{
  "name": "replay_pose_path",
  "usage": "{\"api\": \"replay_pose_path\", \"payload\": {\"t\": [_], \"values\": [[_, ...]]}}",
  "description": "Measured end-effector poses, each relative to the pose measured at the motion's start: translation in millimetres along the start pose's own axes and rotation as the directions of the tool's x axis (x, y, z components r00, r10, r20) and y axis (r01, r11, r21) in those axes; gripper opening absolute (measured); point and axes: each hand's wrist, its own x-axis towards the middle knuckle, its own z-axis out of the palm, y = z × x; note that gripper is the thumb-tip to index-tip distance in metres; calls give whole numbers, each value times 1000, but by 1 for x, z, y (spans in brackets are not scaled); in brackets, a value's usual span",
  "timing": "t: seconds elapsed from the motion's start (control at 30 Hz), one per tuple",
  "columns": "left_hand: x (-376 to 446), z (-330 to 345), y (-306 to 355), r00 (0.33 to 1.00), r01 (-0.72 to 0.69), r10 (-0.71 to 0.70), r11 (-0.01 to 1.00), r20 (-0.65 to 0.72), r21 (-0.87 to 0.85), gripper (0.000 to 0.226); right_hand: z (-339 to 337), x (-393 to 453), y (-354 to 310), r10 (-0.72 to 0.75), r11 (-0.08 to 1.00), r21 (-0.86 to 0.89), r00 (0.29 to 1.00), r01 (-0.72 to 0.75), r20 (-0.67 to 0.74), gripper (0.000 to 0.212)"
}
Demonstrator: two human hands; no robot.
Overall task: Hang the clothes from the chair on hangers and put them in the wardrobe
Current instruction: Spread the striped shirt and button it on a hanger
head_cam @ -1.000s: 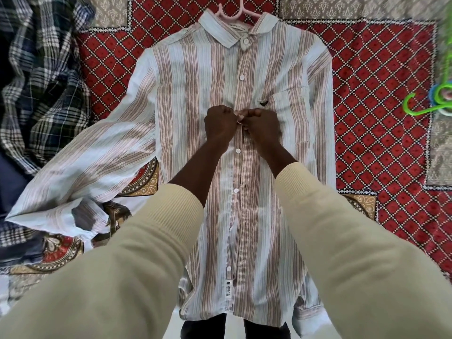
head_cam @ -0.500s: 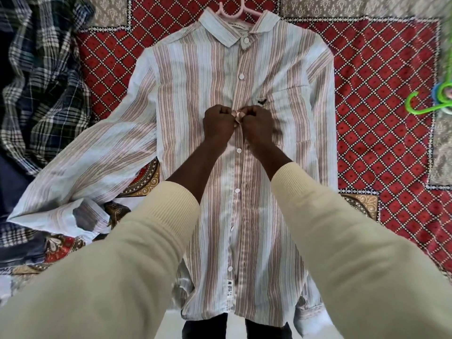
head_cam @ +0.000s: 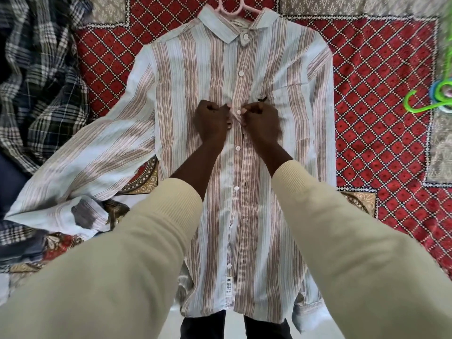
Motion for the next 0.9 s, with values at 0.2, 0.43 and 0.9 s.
{"api": "replay_pose_path", "payload": {"t": [0.2,0.43,0.9], "values": [[-49,-23,-28,991,-133,133,974,11,182,13,-23,-65,18,-219,962,-199,964,188,-151,5],[-82,-45,-58,963,-206,152,948,223,243,21,-13,-102,56,-421,792,-511,905,335,-59,22],[-77,-30,-48,979,-177,127,918,159,355,11,-22,-85,35,6,982,-188,999,-16,-54,16]]}}
